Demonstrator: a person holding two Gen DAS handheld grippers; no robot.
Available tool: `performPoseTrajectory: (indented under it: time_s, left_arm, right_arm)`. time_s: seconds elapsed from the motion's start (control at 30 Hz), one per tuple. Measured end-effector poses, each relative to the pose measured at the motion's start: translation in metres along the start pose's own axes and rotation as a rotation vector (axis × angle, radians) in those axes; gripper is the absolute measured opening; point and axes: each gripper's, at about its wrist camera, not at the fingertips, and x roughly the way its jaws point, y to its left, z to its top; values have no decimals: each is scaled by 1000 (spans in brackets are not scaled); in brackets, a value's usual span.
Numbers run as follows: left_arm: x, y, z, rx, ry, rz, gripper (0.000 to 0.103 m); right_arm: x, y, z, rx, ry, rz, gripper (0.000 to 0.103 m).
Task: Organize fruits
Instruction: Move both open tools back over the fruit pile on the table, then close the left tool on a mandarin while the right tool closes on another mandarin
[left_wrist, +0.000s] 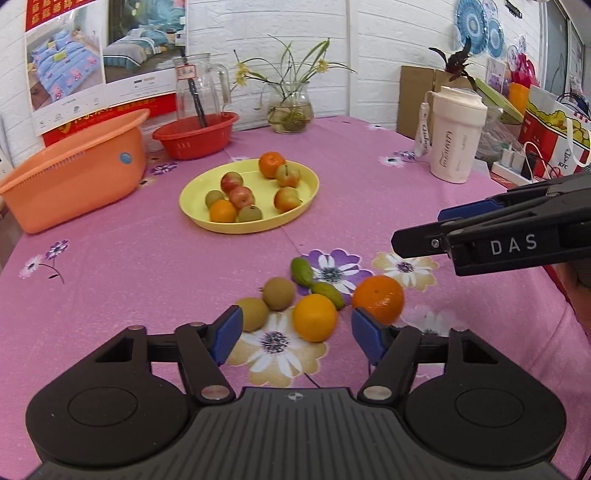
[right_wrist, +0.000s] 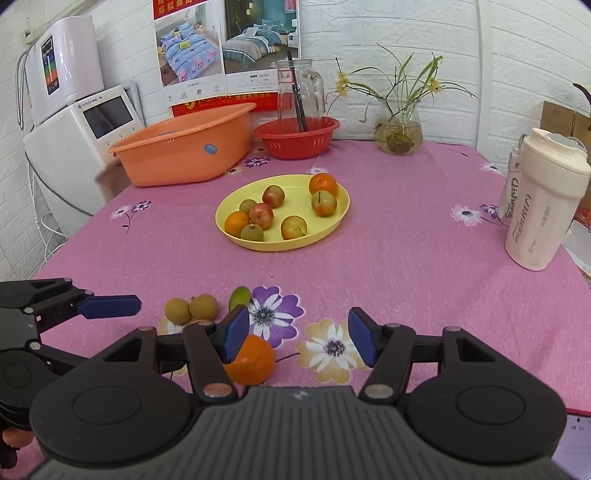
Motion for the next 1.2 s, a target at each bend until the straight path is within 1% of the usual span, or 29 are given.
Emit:
performPoseTrajectory:
  time_s: [0.07, 0.23, 0.3, 0.37, 0.43, 0.47, 0.77, 0.93, 1.1, 1.2]
  left_arm:
    - [4, -1, 0, -10, 9, -8, 53]
    - [18, -4, 0, -14, 33, 0, 49]
    - [23, -3, 0, -22, 44, -6, 45]
    - [27, -2, 0, -34, 57, -13, 36]
    - [32, -1, 0, -49, 68, -22, 32]
    - [33, -1, 0, -52, 70, -24, 31]
    - [39, -3, 1, -43, 75, -24, 31]
    - [38, -1, -1, -47, 64, -20, 30]
    - [25, 8, 2, -66, 38, 0, 30]
    - [15, 14, 5, -78, 15, 14, 30]
  right_arm:
    - [-2, -1, -2, 0, -2, -3, 80]
    - [-7, -1, -7, -5, -2, -5, 80]
    - [-7, 0, -8, -11, 1, -3, 80]
    - [-7, 0, -10, -17, 5, -1, 80]
    - [-6, 1, -12, -21, 10, 5, 80]
    - [-6, 1, -12, -23, 13, 8, 80]
    - [0, 5, -17, -41, 38, 29, 80]
    - [4, 4, -19, -28, 49, 23, 80]
    - [5, 4, -18, -32, 48, 30, 80]
    - [8, 9, -19, -54, 65, 62, 80]
